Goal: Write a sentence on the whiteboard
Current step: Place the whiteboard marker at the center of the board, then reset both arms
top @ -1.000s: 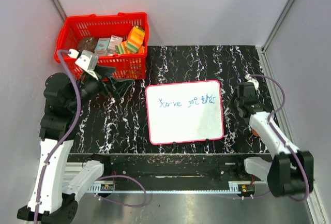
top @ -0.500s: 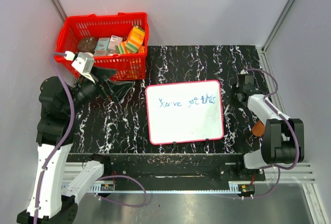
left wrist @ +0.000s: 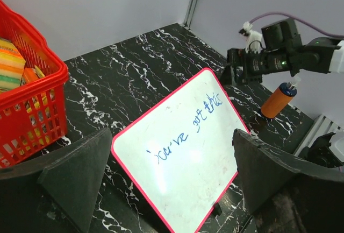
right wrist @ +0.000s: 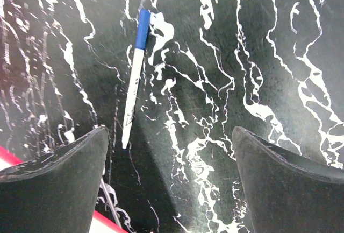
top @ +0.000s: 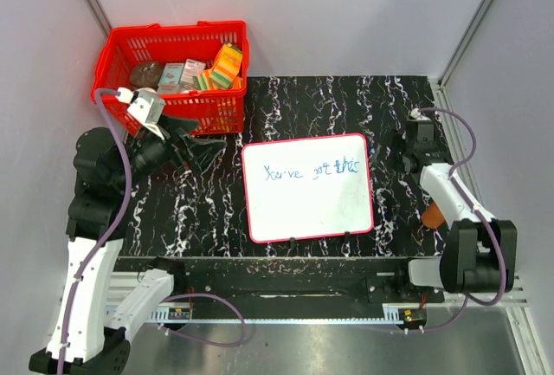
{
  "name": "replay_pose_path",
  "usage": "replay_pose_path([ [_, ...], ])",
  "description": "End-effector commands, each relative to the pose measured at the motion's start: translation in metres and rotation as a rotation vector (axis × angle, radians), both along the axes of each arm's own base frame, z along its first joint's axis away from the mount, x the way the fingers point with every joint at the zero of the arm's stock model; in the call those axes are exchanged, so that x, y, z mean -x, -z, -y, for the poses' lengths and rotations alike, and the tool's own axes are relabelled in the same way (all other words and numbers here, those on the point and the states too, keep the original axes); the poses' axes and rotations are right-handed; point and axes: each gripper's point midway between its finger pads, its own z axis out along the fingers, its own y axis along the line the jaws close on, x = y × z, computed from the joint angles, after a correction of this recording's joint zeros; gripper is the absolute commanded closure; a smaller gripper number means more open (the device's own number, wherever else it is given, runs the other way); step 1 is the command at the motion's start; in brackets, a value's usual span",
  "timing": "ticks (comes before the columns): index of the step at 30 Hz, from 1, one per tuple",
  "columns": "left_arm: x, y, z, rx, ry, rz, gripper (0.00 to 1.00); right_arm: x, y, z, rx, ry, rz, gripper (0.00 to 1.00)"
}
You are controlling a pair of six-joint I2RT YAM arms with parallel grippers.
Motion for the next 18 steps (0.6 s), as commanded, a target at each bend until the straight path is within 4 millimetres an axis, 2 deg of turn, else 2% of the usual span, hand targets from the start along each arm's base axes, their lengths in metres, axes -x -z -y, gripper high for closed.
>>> replay_pose_path([
  [1, 0.003, -0.005, 0.004, 0.021, 0.026, 0.034, 0.01, -0.011, -0.038, 0.007, 0.027, 0.032, 0.14, 0.0],
  [6, -0.006, 0.009, -0.002, 0.022, -0.027, -0.004, 0.01, -0.004, -0.052, 0.021, 0.058, 0.122, 0.184, 0.0],
  [9, -0.015, 0.019, -0.014, 0.031, -0.123, -0.034, 0.01, 0.002, -0.072, 0.027, 0.069, 0.151, 0.254, 0.0],
  [12, -0.021, 0.027, -0.026, 0.04, -0.212, -0.067, 0.01, 0.01, -0.107, 0.024, 0.047, 0.148, 0.366, 0.0],
  [13, -0.025, 0.029, -0.032, 0.048, -0.257, -0.081, 0.01, 0.013, -0.114, 0.023, 0.042, 0.147, 0.386, 0.0],
  [18, -0.034, 0.052, -0.042, 0.04, -0.342, -0.191, 0.01, 0.03, -0.168, 0.015, 0.016, 0.099, 0.571, 0.0],
])
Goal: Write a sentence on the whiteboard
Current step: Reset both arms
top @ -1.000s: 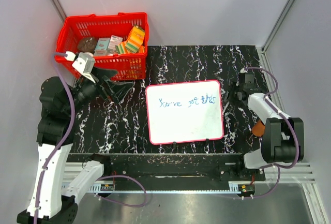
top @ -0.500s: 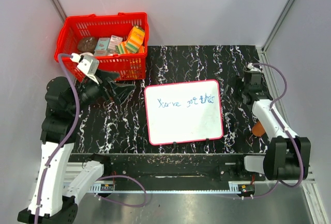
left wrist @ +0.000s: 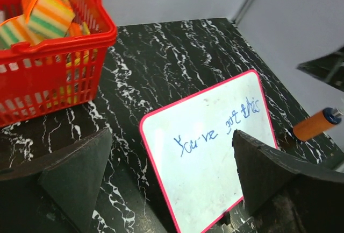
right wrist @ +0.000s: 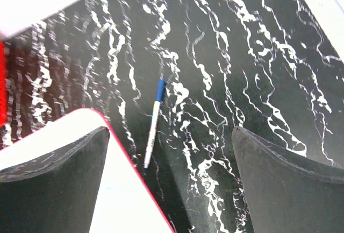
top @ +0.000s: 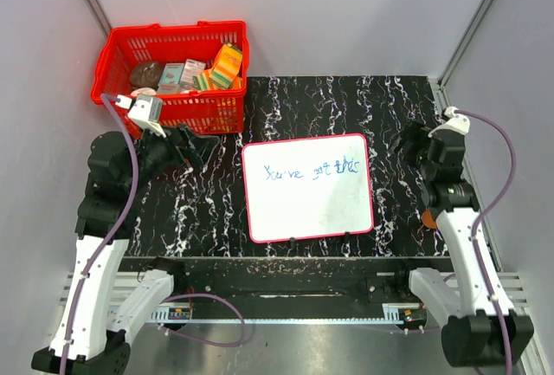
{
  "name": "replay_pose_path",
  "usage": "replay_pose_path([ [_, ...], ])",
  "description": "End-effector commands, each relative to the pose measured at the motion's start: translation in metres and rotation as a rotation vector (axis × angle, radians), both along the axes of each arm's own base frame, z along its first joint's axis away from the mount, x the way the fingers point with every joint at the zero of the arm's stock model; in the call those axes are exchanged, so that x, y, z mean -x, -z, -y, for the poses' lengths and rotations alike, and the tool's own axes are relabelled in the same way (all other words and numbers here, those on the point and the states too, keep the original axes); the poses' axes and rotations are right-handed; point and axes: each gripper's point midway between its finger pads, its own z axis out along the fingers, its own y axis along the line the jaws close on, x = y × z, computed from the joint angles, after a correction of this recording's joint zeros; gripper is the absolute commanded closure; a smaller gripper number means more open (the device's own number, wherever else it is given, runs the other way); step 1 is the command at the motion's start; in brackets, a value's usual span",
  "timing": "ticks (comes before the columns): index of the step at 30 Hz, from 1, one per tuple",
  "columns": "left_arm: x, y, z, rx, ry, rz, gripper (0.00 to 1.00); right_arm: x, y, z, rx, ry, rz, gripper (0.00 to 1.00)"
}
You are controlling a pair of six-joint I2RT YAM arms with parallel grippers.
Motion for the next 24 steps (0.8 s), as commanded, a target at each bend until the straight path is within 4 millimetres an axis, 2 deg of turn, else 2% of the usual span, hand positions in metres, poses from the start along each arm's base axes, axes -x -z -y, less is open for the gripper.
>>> replay_pose_path([
  [1, -0.01, 0.013, -0.018, 0.014, -0.134, -0.078, 0.01, 0.011, -0.053, -0.006, -0.008, -0.034, 0.189, 0.0],
  [6, -0.012, 0.022, -0.026, -0.008, -0.181, -0.09, 0.01, 0.035, -0.1, -0.012, -0.022, -0.066, 0.363, 0.0],
  [9, -0.01, 0.018, -0.028, -0.023, -0.183, -0.062, 0.01, 0.045, -0.113, -0.012, -0.01, -0.071, 0.421, 0.0],
  [15, -0.008, 0.019, -0.031, -0.072, -0.172, -0.025, 0.01, 0.055, -0.118, -0.023, 0.079, -0.177, 0.485, 0.0],
  [22, -0.013, 0.021, -0.036, -0.088, -0.199, 0.008, 0.01, 0.063, -0.127, -0.016, 0.156, -0.159, 0.58, 0.01],
  [24, -0.016, 0.023, -0.037, -0.088, -0.21, 0.002, 0.01, 0.061, -0.12, -0.015, 0.183, -0.163, 0.569, 0.0],
])
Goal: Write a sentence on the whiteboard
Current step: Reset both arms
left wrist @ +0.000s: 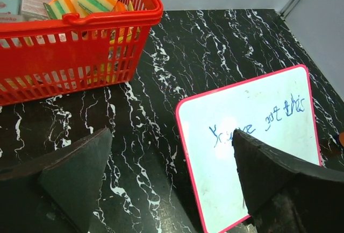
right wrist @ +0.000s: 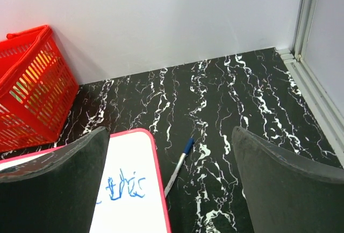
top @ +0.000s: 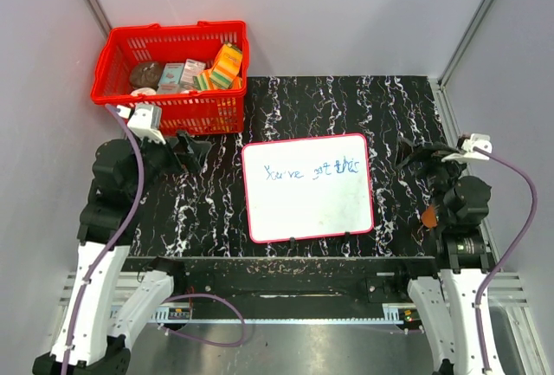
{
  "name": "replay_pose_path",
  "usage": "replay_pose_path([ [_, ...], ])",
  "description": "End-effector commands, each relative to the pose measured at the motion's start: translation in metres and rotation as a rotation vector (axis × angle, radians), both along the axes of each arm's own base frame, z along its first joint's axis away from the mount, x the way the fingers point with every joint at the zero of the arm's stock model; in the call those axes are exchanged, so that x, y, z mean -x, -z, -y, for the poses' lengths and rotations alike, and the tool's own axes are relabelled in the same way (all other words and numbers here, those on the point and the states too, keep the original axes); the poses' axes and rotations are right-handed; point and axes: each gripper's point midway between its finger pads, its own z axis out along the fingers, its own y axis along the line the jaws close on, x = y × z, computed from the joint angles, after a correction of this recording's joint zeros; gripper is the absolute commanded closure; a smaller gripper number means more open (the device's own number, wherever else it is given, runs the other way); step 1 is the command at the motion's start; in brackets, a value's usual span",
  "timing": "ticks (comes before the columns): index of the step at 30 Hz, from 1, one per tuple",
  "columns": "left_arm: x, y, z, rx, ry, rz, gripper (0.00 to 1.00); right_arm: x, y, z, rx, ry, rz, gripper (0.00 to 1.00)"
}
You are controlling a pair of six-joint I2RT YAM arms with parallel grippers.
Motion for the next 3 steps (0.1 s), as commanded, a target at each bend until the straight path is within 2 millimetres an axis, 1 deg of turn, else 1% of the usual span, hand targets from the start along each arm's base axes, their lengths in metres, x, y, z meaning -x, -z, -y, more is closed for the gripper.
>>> replay_pose_path([
  [1, -0.01, -0.009, -0.005, -0.019, -0.03, 0.062, 0.01, -0.001, -0.015, 0.002, 0.085, 0.001, 0.096, 0.0],
  [3, -0.014, -0.008, -0.005, -0.022, -0.029, 0.071, 0.01, -0.007, 0.002, 0.007, 0.129, 0.02, 0.065, 0.0],
])
